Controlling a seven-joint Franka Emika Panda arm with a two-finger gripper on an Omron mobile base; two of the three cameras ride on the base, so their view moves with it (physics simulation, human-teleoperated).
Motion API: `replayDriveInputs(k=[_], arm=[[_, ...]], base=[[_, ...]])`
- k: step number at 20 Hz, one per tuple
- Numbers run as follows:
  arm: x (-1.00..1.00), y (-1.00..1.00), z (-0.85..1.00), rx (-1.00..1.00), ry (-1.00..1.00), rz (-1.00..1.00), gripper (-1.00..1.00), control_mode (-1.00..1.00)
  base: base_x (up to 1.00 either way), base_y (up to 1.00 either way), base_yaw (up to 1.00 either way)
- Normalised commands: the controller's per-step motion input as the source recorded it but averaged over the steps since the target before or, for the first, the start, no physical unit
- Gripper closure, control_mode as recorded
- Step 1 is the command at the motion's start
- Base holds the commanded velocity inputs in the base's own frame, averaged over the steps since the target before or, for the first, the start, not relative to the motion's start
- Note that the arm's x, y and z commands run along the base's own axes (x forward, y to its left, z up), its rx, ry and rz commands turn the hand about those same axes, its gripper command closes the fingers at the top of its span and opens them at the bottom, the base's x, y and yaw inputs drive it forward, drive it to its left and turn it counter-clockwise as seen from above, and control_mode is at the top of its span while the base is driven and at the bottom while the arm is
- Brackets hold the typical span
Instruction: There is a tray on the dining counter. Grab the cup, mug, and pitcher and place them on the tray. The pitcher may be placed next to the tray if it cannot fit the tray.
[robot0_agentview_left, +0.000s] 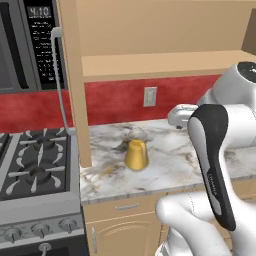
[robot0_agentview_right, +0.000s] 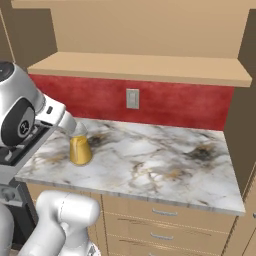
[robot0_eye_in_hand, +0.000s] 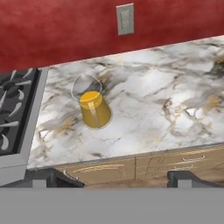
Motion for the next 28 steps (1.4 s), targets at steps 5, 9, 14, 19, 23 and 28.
replayDriveInputs(k=[5,9,14,19,23,28], arm=[[0.01,0.05,-0.11,0.00,0.21,0.08,-1.00,-1.00],[0.05,0.14,-0.18,0.00,0.22,0.06,-1.00,-1.00],[0.01,0.20,-0.30,0.00,0.02,0.06,-1.00,-1.00],[0.04,0.07,-0.41,0.00,-0.02,0.08,-1.00,-1.00],[0.19,0.00,-0.26,0.00,0.00,0.09,-1.00,-1.00],[0.24,0.04,-0.12,-0.02,0.00,0.08,-1.00,-1.00]], base=[[0.00,0.00,0.00],[0.00,0.00,0.00],[0.00,0.00,0.00],[0.00,0.00,0.00],[0.00,0.00,0.00],[0.00,0.00,0.00]])
